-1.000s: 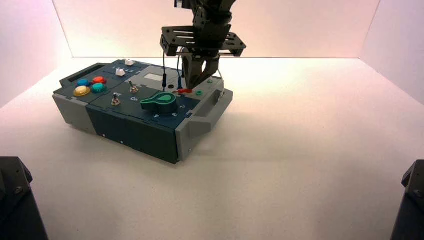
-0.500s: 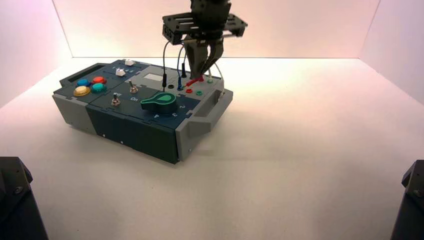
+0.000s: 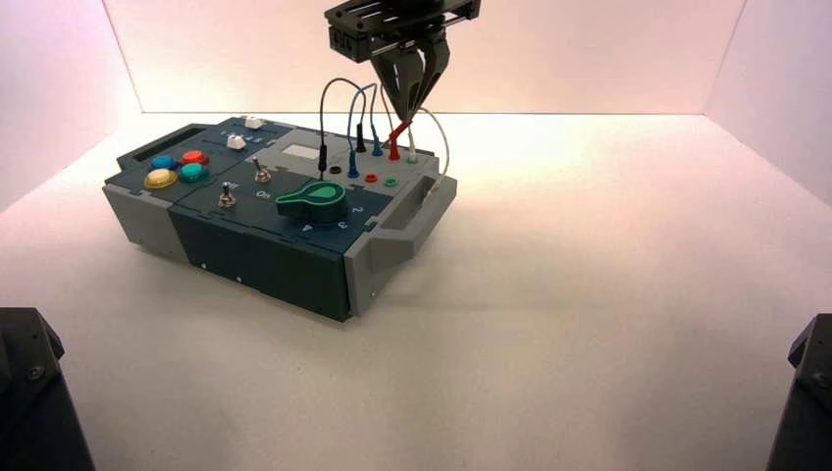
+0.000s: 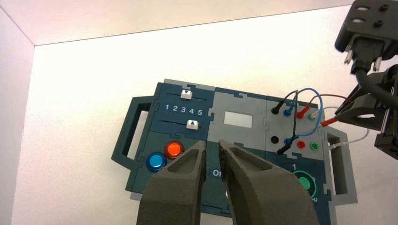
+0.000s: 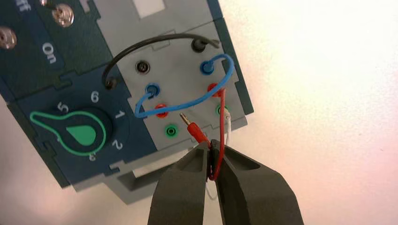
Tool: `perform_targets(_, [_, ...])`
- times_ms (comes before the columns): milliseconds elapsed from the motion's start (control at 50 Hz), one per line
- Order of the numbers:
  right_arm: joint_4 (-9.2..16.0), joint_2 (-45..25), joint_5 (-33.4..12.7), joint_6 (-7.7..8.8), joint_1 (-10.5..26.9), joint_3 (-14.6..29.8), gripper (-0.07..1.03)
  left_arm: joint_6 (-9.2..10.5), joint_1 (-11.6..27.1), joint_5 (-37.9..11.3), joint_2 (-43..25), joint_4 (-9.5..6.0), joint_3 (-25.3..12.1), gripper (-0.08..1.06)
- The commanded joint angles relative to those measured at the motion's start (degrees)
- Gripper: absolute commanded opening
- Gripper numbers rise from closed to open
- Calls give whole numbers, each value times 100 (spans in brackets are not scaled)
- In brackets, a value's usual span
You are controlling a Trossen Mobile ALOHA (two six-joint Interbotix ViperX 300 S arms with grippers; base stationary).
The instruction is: Insert the red wire.
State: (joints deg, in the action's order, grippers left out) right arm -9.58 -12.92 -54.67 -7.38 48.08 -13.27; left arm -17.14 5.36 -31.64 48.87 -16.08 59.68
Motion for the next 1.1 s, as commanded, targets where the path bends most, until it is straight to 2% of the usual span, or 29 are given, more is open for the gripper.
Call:
perform_targets(20, [-35, 0, -141, 35, 149, 246, -2, -18, -18, 53, -18, 18, -185, 17])
perform_targets(280, [-35, -272, -325, 114, 352, 422, -2, -18, -9, 211, -44, 18, -114, 17])
perform_targets(600, [-97, -290, -343, 114, 343, 492, -2, -18, -9, 413, -255, 18, -88, 17])
perform_targets(800, [-211, -378, -439, 114, 352, 510, -2, -18, -9, 835, -404, 9, 44, 17])
perform_targets(1100, [-246, -431, -483, 114, 343, 624, -2, -18, -9, 861, -466, 18, 62, 17])
